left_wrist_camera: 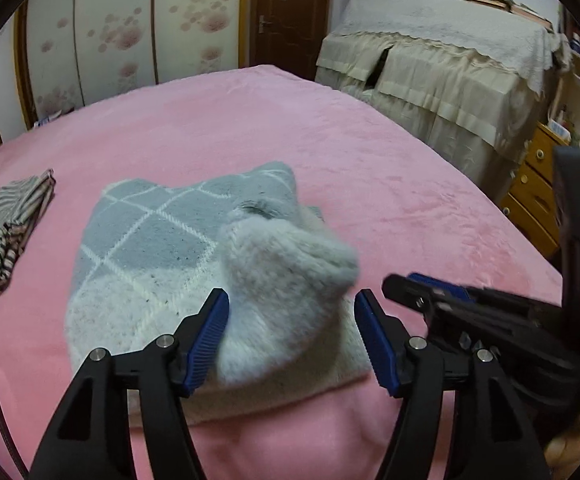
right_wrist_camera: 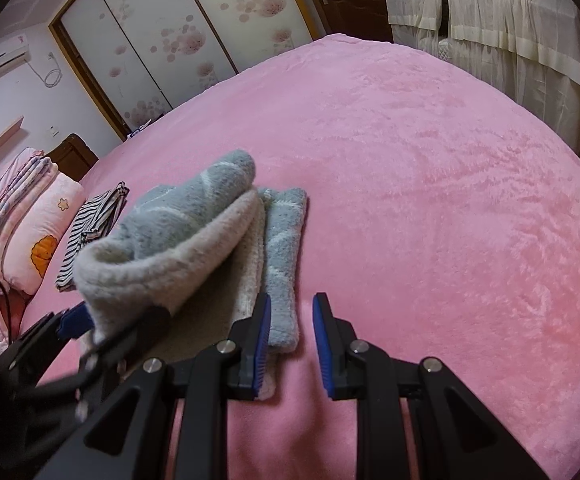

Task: Fold small clothes

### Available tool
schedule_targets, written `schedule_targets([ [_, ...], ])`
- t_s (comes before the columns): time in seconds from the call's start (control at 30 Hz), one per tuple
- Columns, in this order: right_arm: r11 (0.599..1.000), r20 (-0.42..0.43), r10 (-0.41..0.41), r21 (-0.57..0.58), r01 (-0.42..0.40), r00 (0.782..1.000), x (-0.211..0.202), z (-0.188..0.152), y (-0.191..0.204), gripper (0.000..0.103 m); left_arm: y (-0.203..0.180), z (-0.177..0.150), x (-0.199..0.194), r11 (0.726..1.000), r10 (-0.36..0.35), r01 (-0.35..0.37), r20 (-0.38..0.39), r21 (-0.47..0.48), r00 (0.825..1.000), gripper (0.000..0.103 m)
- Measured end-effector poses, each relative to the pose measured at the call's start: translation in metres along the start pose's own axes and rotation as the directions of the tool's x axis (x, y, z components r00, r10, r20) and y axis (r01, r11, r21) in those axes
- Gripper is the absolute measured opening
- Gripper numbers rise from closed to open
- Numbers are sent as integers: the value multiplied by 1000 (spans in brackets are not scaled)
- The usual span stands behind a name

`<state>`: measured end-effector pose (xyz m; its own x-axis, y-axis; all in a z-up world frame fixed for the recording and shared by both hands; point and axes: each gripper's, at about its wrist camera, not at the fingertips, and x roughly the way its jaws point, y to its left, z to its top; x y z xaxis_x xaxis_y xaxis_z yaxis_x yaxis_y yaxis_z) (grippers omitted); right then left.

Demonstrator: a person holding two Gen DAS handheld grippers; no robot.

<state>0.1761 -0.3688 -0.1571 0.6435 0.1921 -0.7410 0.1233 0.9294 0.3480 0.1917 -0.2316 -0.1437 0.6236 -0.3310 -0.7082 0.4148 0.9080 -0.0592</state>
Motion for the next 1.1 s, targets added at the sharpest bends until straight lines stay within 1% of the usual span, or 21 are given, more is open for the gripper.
schedule_targets([
  [0.07,1000,3,2,-3,-2,1000,-4,1,1,22,1,-4,-11,1000,-16,16,9,6,1000,64],
  [0.2,1000,12,17,-14,-17,1000,-16,5,6,22,20,-11,-37,999,-32,33,30,-43,999,64],
  [0.27,999,13,42,-27,-42,999,-24,9,12,22,39,-14,-49,996,-10,14,44,-86,999,65],
  [0.37,992,5,106,-74,-105,994,-35,17,30,22,74,-18,-60,985,50,-41,48,-170,998,68],
  [0.4,989,3,120,-92,-119,993,-38,19,36,23,86,-20,-61,978,65,-55,45,-201,997,68],
  [0.43,984,0,133,-118,-132,991,-41,21,45,27,102,-22,-62,967,82,-72,32,-245,996,68],
  [0.47,979,-1,138,-152,-137,990,-43,23,54,39,112,-23,-60,957,99,-91,16,-276,995,68],
  [0.5,973,2,138,-185,-136,990,-45,25,64,47,122,-24,-58,946,119,-115,-5,-304,993,68],
  [0.53,965,11,136,-227,-130,991,-48,27,75,49,134,-26,-56,932,137,-139,-30,-335,990,68],
  [0.57,960,14,133,-252,-125,991,-48,28,82,51,142,-28,-55,923,141,-146,-42,-356,989,68],
  [0.63,943,9,117,-314,-108,993,-45,29,97,51,153,-31,-53,910,135,-144,-52,-389,990,69],
  [0.7,929,-12,99,-358,-97,995,-36,30,108,51,158,-32,-49,906,122,-136,-58,-401,991,68],
  [0.77,919,-34,92,-382,-98,995,-26,30,112,50,158,-32,-41,912,119,-139,-73,-386,990,69],
  [0.83,910,-64,82,-402,-101,995,-18,29,113,43,155,-30,-33,919,120,-143,-85,-367,989,69],
  [0.9,905,-97,62,-415,-97,993,-10,25,111,18,151,-28,-26,928,116,-141,-92,-346,989,69],
  [0.93,906,-108,53,-414,-94,993,-8,23,110,15,146,-26,-21,932,121,-147,-98,-332,988,69],
  [1.0,913,-99,39,-400,-76,994,-10,19,103,12,142,-22,-11,938,125,-154,-112,-312,986,69],
  [1.1,941,-74,31,-334,-54,997,-22,11,84,11,140,-22,-2,940,118,-154,-132,-304,984,69],
])
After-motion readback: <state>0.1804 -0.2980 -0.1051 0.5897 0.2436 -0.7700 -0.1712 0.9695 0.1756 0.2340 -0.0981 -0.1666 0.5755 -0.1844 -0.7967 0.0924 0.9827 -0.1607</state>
